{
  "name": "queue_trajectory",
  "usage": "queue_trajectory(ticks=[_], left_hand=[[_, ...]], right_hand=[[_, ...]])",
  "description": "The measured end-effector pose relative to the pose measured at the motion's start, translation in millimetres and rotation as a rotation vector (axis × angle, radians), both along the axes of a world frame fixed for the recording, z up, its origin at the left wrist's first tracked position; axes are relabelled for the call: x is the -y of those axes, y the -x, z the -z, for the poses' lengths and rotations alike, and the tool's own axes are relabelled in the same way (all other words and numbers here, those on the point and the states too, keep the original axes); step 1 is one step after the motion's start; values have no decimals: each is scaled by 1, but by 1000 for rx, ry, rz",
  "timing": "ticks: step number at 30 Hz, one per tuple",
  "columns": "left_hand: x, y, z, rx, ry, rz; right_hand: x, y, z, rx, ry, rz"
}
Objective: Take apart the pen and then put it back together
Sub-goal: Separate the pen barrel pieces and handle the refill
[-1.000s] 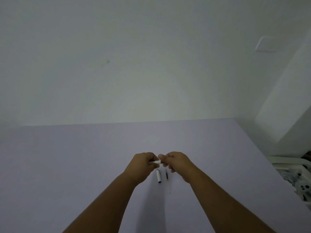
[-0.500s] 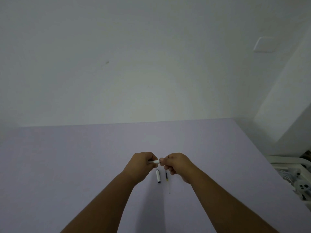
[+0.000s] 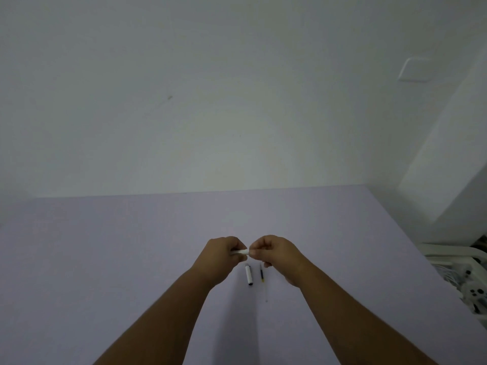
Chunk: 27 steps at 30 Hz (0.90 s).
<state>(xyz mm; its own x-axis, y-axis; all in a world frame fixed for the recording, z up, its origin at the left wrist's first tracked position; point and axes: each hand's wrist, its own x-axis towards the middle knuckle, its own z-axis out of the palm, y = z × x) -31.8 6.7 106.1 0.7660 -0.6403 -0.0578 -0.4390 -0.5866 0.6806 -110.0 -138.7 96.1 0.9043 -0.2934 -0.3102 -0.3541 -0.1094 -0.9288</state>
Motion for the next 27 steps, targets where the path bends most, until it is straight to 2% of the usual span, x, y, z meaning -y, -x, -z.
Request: queue_trajectory(ticks=[4, 9, 15, 18, 24, 27], left_hand=[[2, 4, 0, 10, 5, 18], [2, 2, 0, -2, 17, -9], [-1, 3, 2, -4, 2, -10], [-3, 2, 1, -6, 8, -27], [-1, 6, 3, 48, -12, 4], [-1, 7, 5, 46, -19, -6]], right_hand=[[-1, -2, -5, -123, 50, 33], [-1, 3, -3, 3, -2, 9], [-4, 0, -6, -56, 27, 23], [-3, 1, -3, -26, 46, 7], [-1, -4, -9, -155, -159, 78], [0, -7, -11, -218, -197, 94]])
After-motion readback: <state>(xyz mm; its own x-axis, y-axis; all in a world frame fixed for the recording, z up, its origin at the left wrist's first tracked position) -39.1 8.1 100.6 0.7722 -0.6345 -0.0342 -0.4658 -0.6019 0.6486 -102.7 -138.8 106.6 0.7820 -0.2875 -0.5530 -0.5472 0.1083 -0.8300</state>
